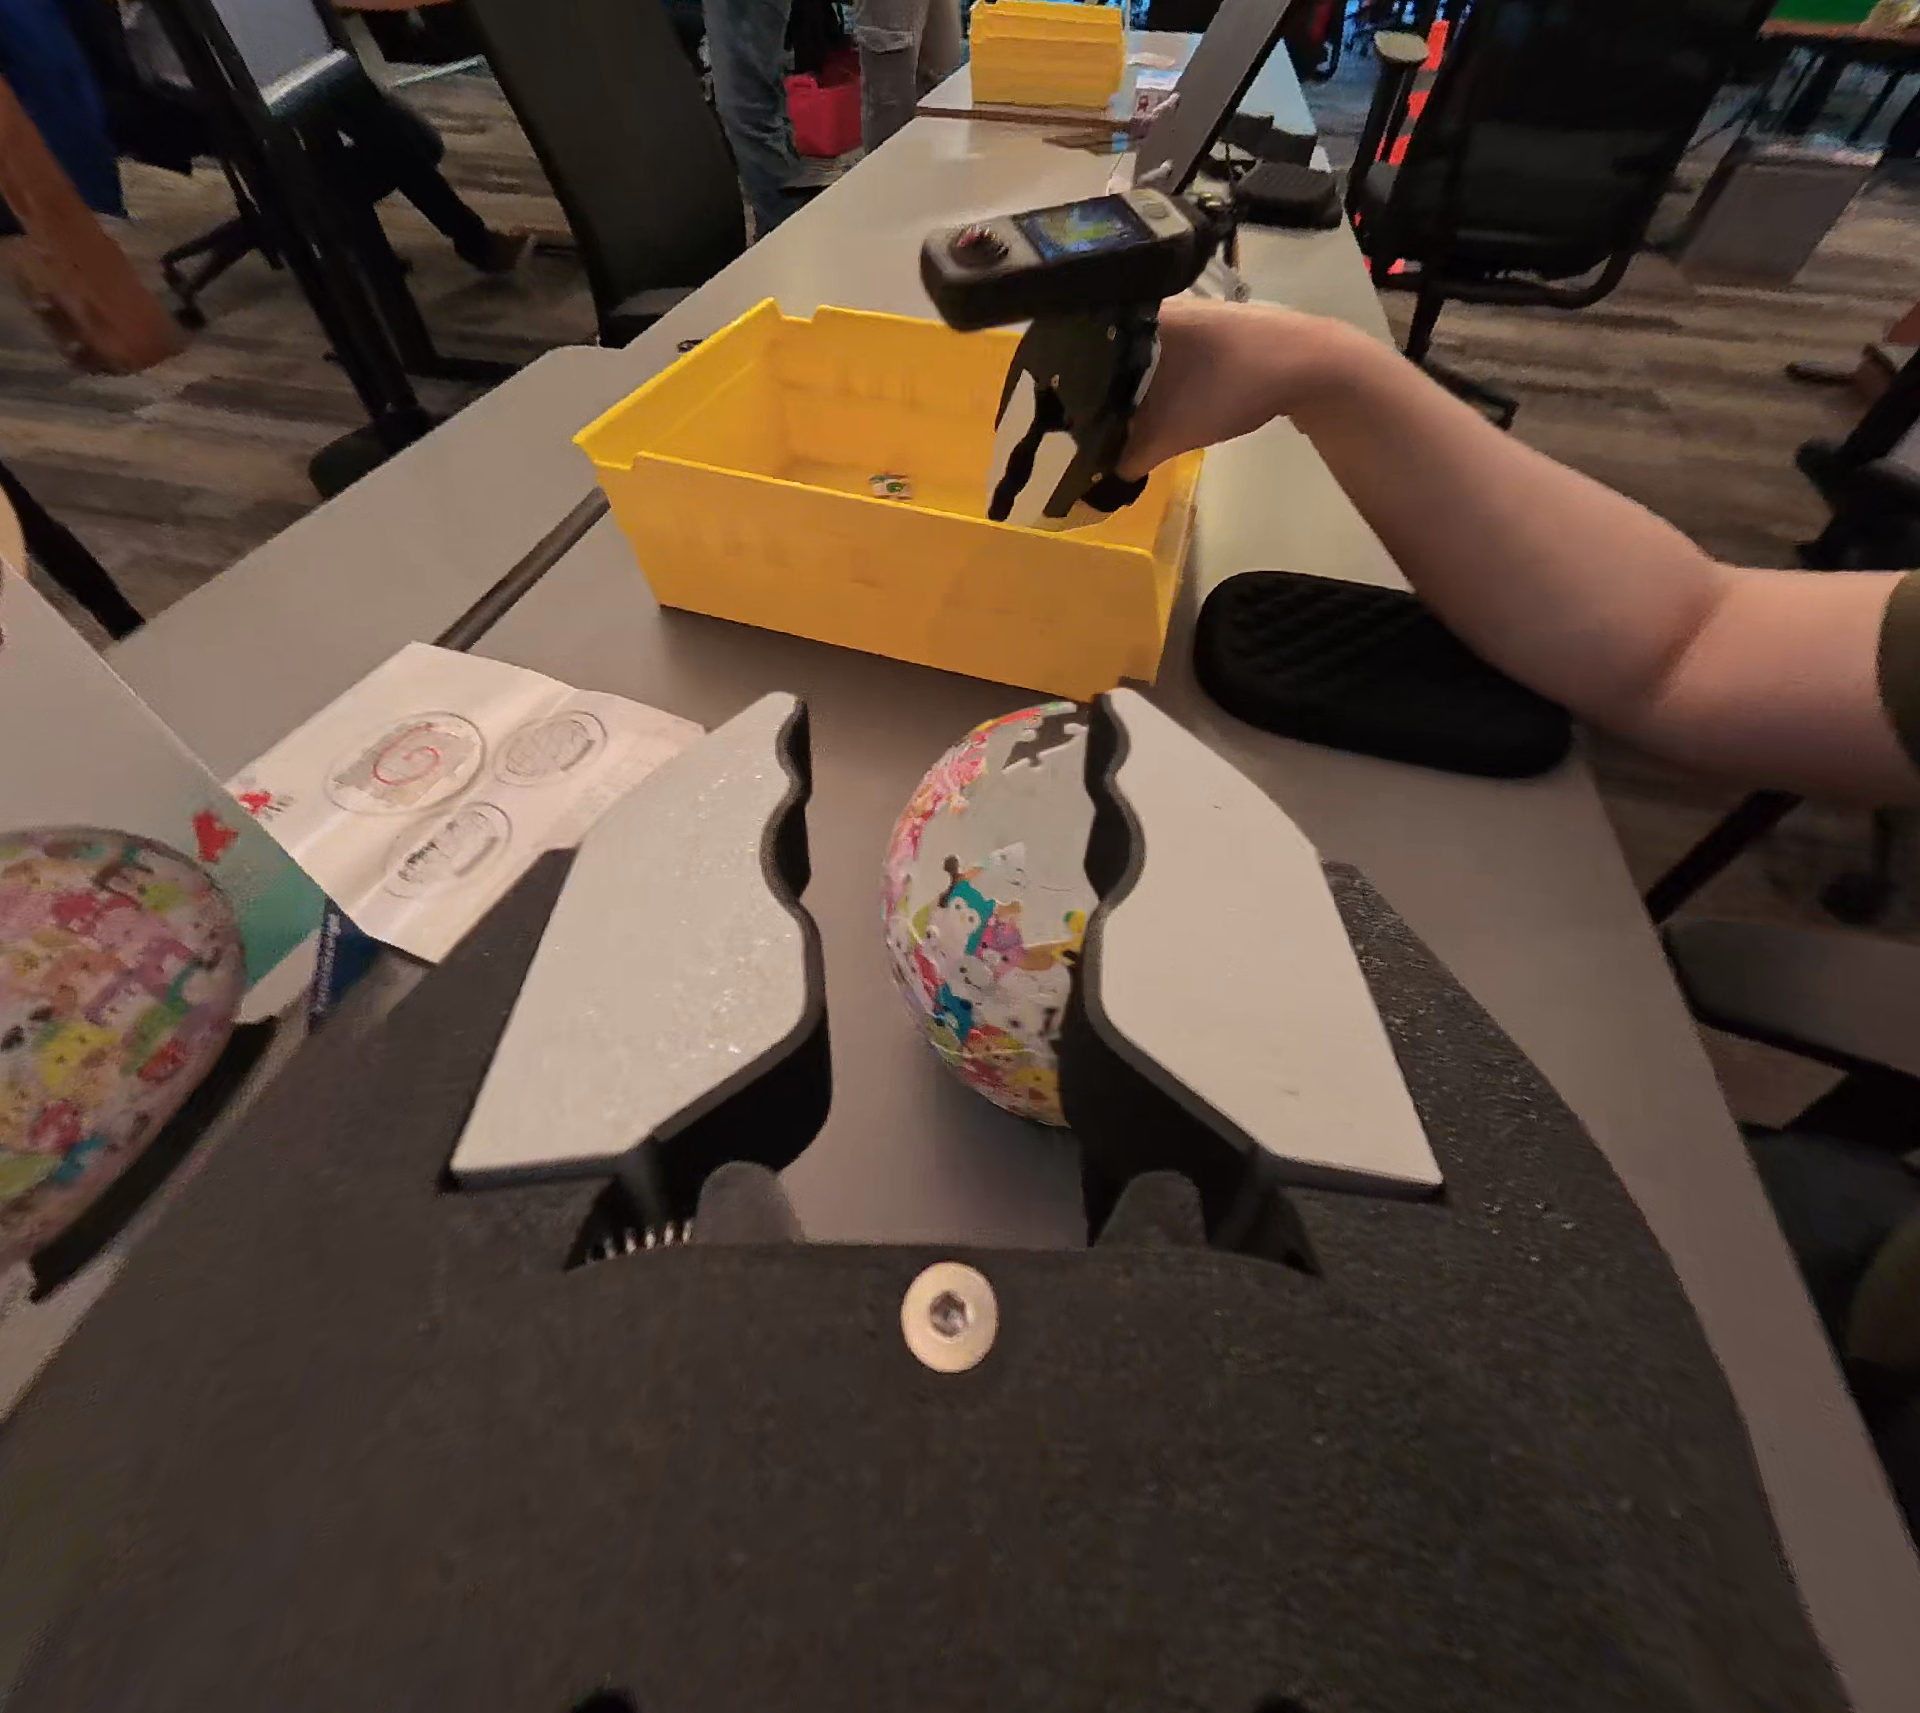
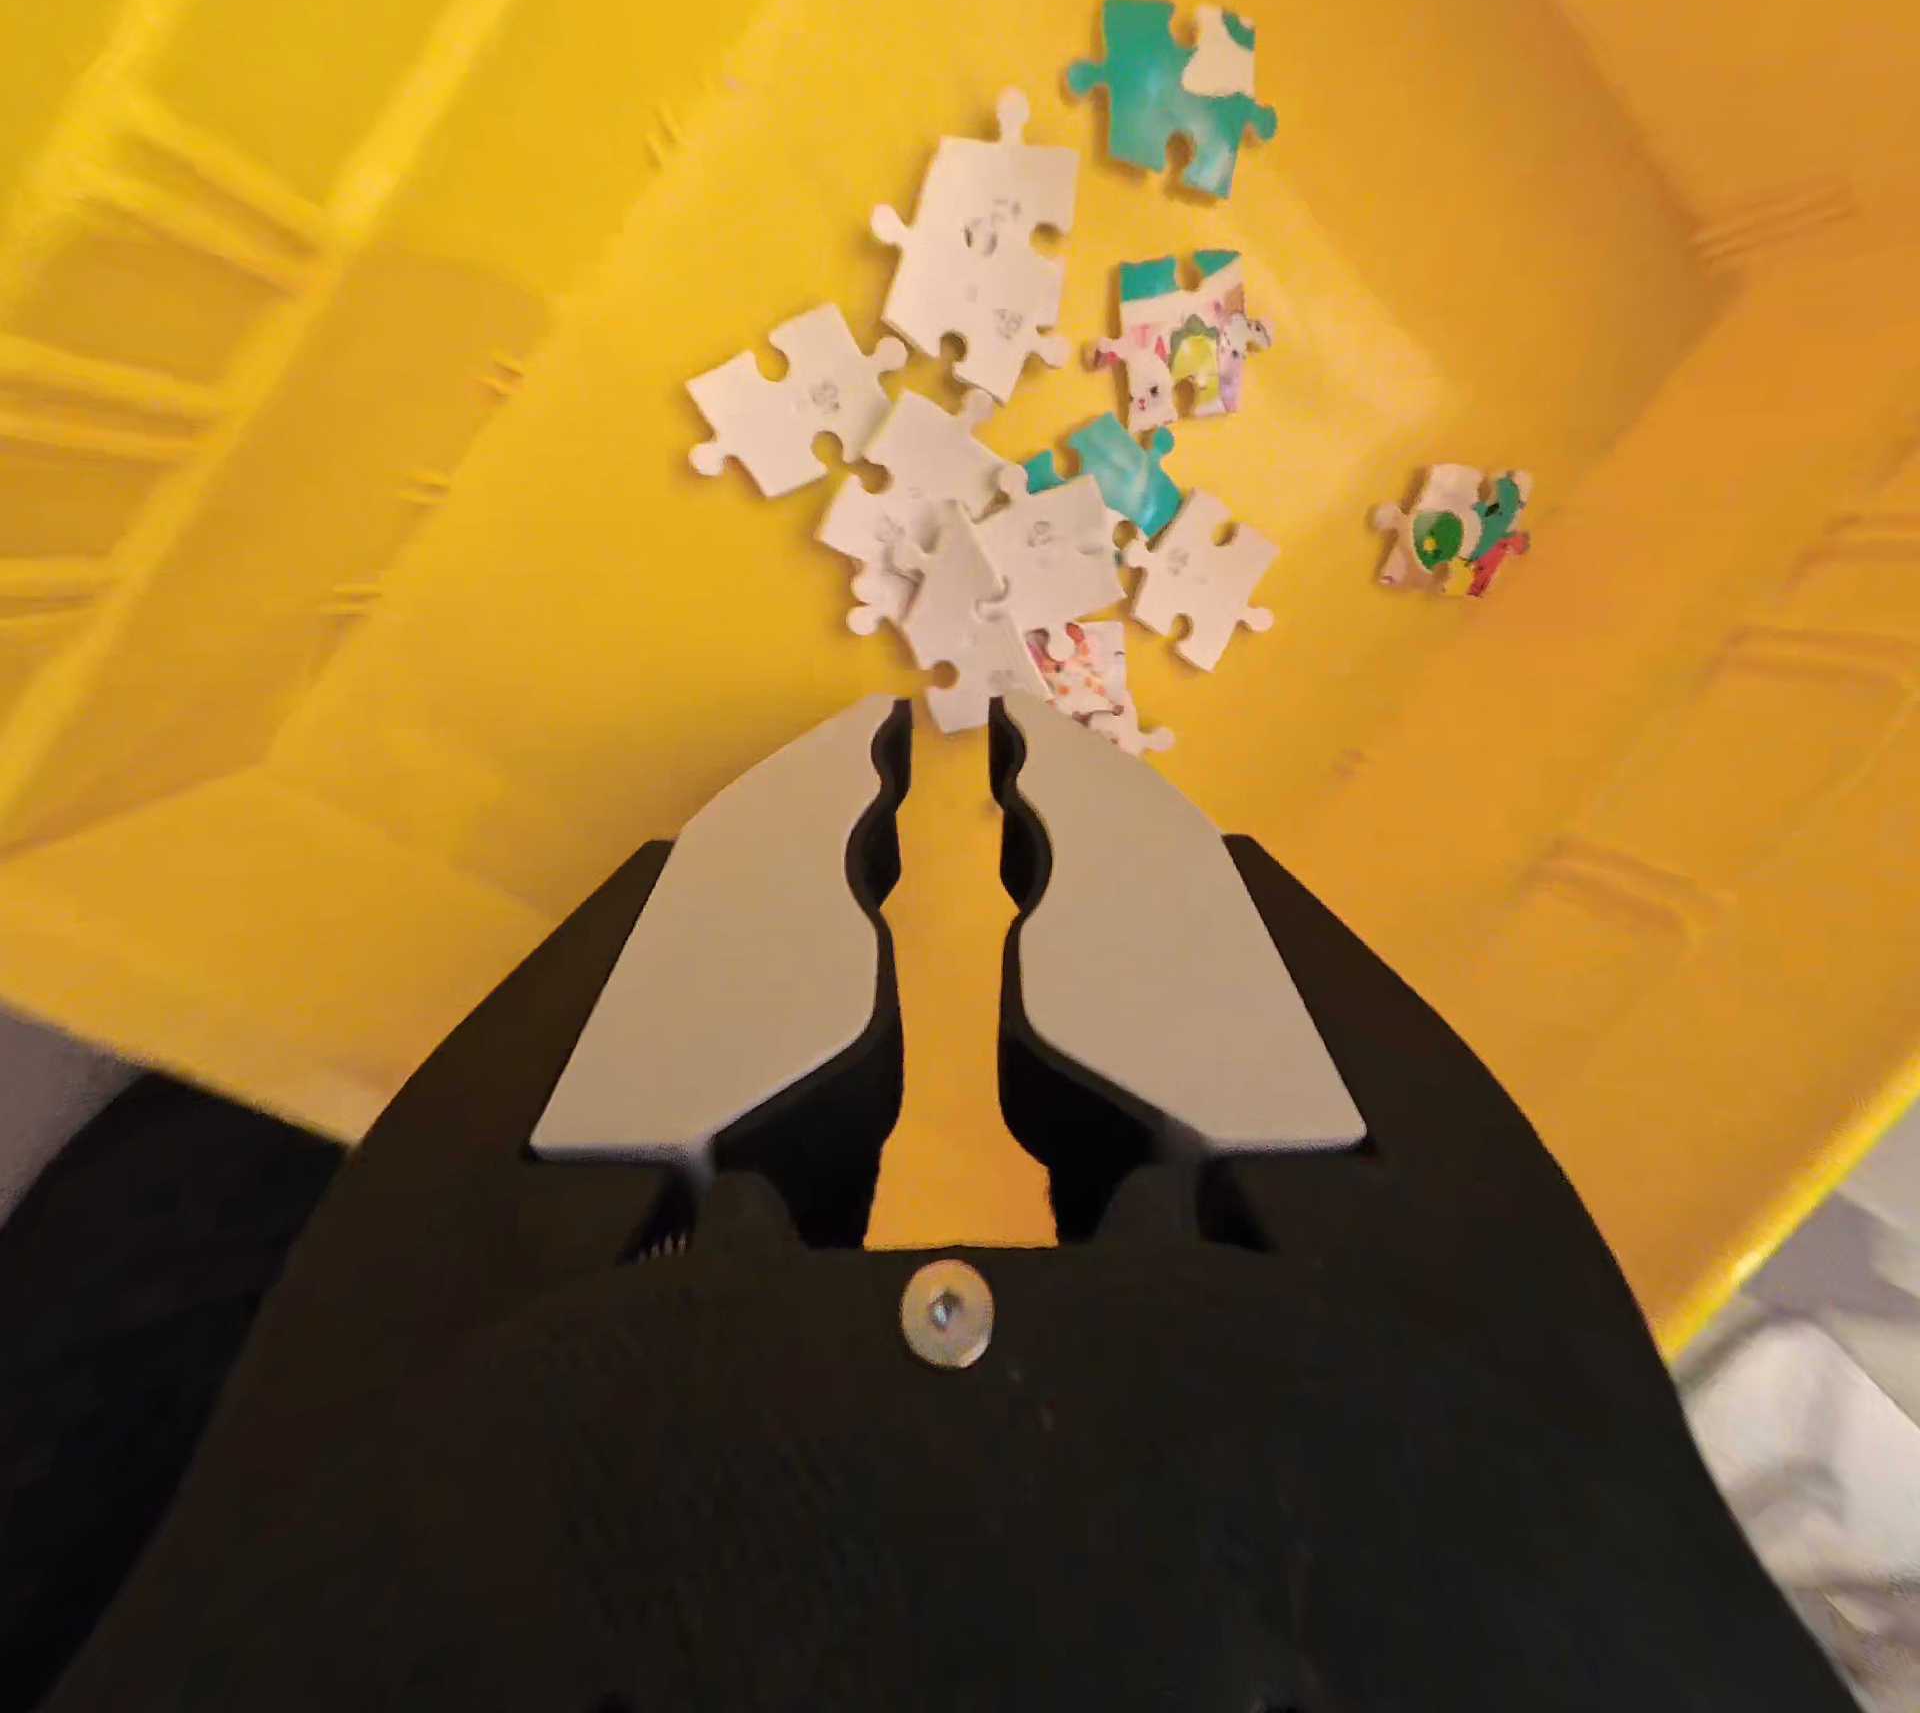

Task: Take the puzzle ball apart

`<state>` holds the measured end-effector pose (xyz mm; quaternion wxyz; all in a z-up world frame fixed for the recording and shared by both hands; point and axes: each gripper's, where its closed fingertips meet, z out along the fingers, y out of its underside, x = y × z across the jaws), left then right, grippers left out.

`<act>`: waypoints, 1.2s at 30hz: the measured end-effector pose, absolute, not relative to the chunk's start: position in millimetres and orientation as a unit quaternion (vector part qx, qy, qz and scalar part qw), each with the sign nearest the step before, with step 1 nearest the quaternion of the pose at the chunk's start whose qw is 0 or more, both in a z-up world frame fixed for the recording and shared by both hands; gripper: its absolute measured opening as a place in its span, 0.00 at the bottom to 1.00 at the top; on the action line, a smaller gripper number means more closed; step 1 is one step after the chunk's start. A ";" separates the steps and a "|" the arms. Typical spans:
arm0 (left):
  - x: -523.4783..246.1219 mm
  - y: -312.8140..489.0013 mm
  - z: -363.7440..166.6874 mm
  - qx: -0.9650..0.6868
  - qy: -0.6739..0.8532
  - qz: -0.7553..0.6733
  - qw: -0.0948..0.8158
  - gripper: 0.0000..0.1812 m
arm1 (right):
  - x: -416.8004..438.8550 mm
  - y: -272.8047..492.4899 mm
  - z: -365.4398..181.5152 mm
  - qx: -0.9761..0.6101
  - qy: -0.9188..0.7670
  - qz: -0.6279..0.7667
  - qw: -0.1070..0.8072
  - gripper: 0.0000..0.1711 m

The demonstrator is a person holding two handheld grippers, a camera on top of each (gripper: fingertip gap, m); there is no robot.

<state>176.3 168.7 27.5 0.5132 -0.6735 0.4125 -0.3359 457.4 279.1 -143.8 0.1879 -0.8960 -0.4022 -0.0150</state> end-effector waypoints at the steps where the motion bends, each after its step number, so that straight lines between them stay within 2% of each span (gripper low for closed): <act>1: 173.8 168.4 27.8 -0.679 0.403 -0.343 0.509 0.29 | 453.3 276.6 -135.3 -0.895 -0.395 0.016 0.207 0.09; 4: 161.7 168.5 28.6 -0.705 0.386 -0.340 0.488 0.32 | 437.2 276.8 -84.4 -0.871 -0.383 0.070 0.300 0.09; 7: 155.1 166.6 36.6 -0.714 0.371 -0.344 0.483 0.32 | 369.7 261.7 2.8 -0.761 -0.453 0.154 0.438 0.15; 9: 154.4 166.2 35.1 -0.725 0.358 -0.345 0.477 0.30 | 316.7 232.2 43.0 -0.685 -0.520 0.210 0.465 0.17; 10: 154.2 166.6 28.3 -0.739 0.350 -0.342 0.463 0.28 | 296.8 216.0 47.5 -0.667 -0.558 0.223 0.439 0.18; 12: 150.9 169.2 7.6 -0.775 0.336 -0.318 0.430 0.27 | 270.9 187.2 37.7 -0.646 -0.636 0.230 0.354 0.17; 14: 148.9 166.3 -8.7 -0.790 0.342 -0.299 0.411 0.28 | 248.1 167.6 24.6 -0.594 -0.696 0.243 0.322 0.15; 16: 147.2 161.5 -17.3 -0.794 0.352 -0.291 0.401 0.30 | 222.7 152.7 14.0 -0.522 -0.734 0.275 0.338 0.13; 21: 152.7 146.2 -26.1 -0.761 0.389 -0.363 0.372 0.32 | 191.1 154.8 -16.3 -0.439 -0.784 0.199 0.390 0.13; 27: 167.1 137.2 -56.1 -0.727 0.424 -0.445 0.306 0.45 | 178.2 152.4 -37.3 -0.397 -0.815 0.124 0.404 0.12; 33: 182.7 134.4 -60.8 -0.699 0.447 -0.458 0.319 0.49 | 173.6 161.2 -53.3 -0.397 -0.822 0.086 0.399 0.07; 36: 183.0 141.1 -58.4 -0.700 0.438 -0.452 0.337 0.47 | 173.1 162.3 -52.7 -0.401 -0.819 0.091 0.400 0.05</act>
